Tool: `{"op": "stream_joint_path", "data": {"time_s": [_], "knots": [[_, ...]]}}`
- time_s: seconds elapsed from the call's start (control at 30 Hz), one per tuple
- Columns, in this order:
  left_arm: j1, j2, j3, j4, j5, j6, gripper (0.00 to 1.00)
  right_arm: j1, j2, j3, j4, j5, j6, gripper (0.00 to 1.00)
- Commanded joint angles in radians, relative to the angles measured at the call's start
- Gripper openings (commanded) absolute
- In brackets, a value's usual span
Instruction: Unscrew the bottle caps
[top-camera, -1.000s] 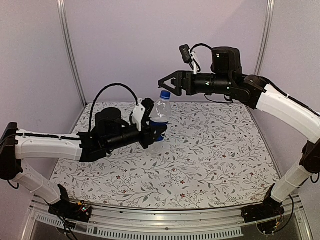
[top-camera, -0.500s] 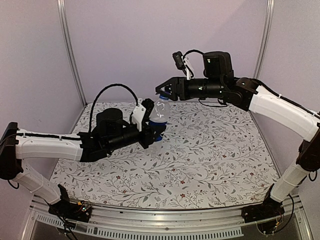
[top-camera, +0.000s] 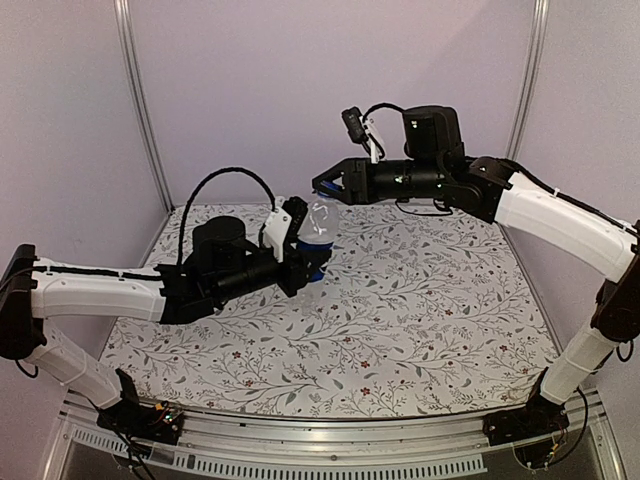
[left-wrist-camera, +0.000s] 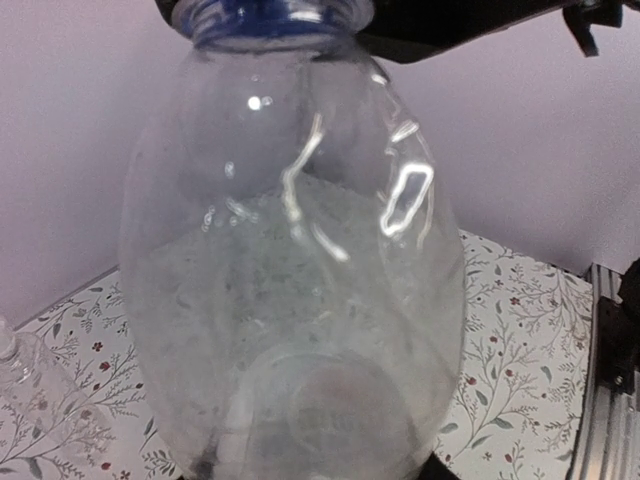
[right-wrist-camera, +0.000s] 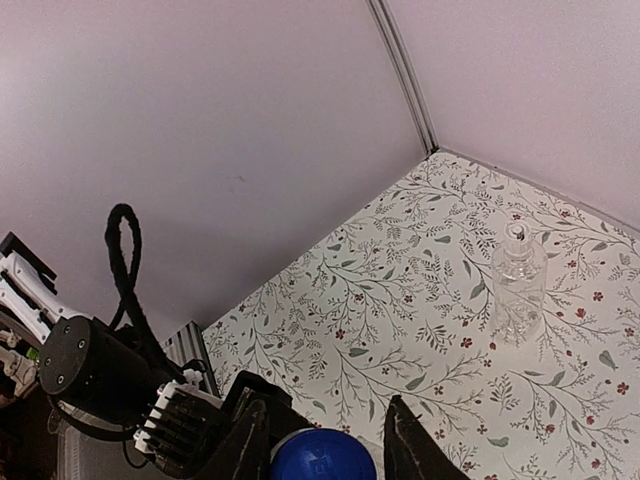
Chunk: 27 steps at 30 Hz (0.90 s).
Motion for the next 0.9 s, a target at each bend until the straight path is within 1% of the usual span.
{"op": "stream_joint_path", "data": {"time_s": [0.0, 0.17, 0.27, 0.33, 0.4, 0.5, 0.63, 0.73, 0.87], "knots": [[-0.015, 0.006, 0.025, -0.001, -0.009, 0.000, 0.35, 0.007, 0.006, -0.009, 0.009, -0.025, -0.004, 0.31], [-0.015, 0.003, 0.025, 0.000, -0.002, -0.001, 0.35, 0.006, -0.004, -0.020, 0.028, -0.058, -0.018, 0.17], [-0.014, -0.008, 0.016, 0.021, 0.041, 0.013, 0.35, 0.006, -0.019, -0.033, 0.040, -0.077, -0.070, 0.08], [-0.014, -0.017, 0.004, 0.042, 0.098, 0.022, 0.35, 0.004, -0.037, -0.037, 0.039, -0.109, -0.144, 0.04], [-0.013, -0.023, -0.003, 0.060, 0.175, 0.030, 0.36, -0.005, -0.060, -0.047, 0.035, -0.181, -0.242, 0.03], [-0.009, -0.025, -0.008, 0.074, 0.280, 0.031, 0.37, -0.038, -0.080, -0.055, 0.015, -0.335, -0.320, 0.03], [-0.007, -0.025, -0.019, 0.112, 0.471, 0.036, 0.37, -0.070, -0.099, -0.063, -0.033, -0.513, -0.474, 0.06], [-0.002, -0.023, -0.039, 0.177, 0.640, 0.025, 0.38, -0.084, -0.095, -0.049, -0.078, -0.614, -0.537, 0.08], [0.001, -0.017, -0.048, 0.216, 0.740, 0.016, 0.38, -0.100, -0.061, -0.004, -0.152, -0.733, -0.597, 0.10]]}}
